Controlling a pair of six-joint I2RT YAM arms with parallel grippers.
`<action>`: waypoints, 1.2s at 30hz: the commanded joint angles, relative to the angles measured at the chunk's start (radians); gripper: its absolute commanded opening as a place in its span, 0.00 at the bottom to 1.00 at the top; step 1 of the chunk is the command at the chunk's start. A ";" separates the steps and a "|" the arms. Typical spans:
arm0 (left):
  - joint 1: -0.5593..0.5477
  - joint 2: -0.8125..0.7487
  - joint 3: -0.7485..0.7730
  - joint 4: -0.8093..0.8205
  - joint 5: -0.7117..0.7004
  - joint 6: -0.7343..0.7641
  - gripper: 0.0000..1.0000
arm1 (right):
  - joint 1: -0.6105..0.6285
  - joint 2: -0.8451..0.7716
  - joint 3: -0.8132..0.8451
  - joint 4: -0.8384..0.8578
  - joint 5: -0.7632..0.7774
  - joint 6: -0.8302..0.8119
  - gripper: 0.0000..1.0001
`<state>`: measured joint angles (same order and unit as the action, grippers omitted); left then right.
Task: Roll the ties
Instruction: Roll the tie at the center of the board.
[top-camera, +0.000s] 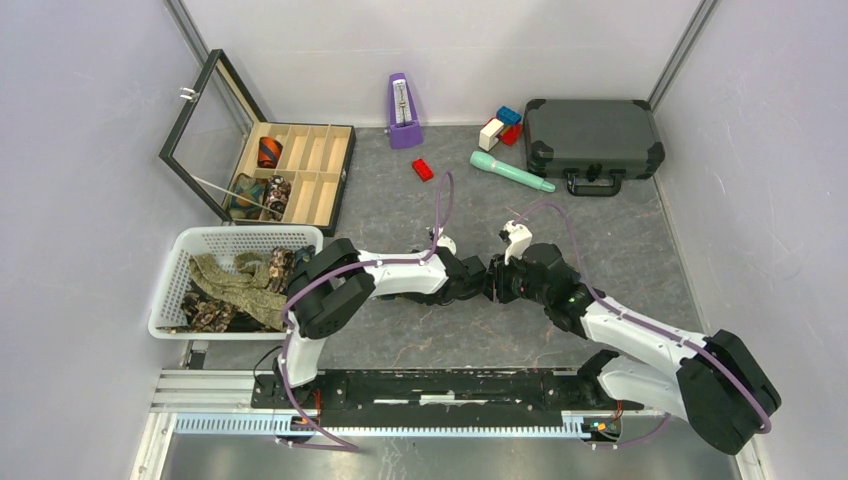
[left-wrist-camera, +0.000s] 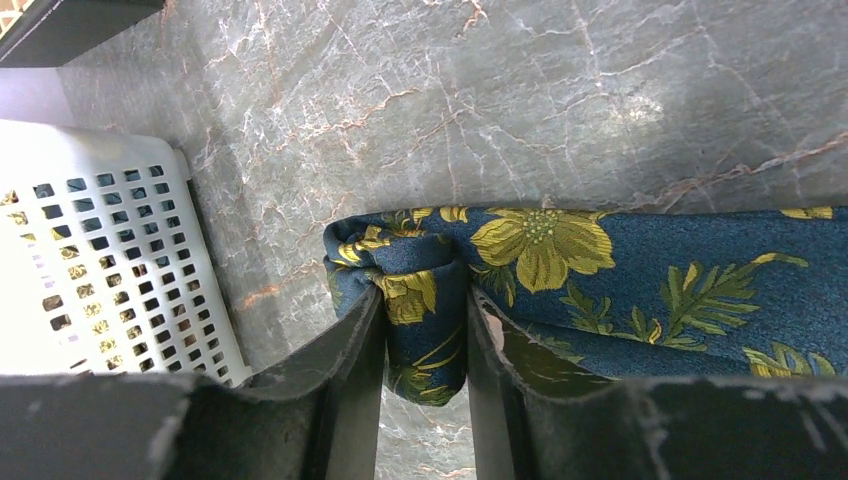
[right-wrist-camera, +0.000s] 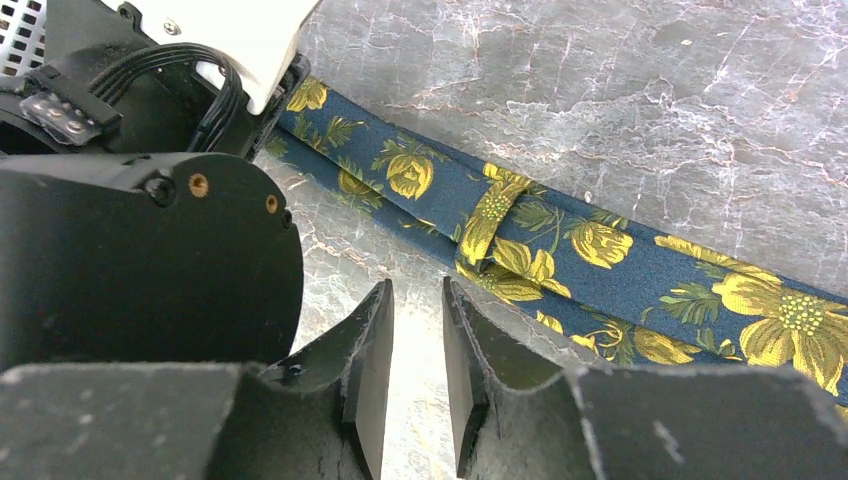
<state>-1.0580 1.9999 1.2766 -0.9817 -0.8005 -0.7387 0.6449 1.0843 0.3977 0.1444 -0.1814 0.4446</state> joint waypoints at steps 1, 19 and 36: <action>-0.005 -0.021 -0.019 0.160 0.141 -0.007 0.42 | -0.004 -0.030 0.003 -0.004 0.017 -0.012 0.31; -0.003 -0.137 -0.040 0.189 0.167 0.019 0.59 | -0.004 -0.082 0.067 -0.065 0.040 -0.010 0.33; 0.019 -0.301 -0.106 0.288 0.216 0.078 0.74 | -0.004 -0.070 0.129 -0.101 0.098 -0.008 0.34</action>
<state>-1.0531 1.7821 1.1946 -0.7734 -0.6212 -0.7284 0.6449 1.0096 0.4679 0.0402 -0.1120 0.4435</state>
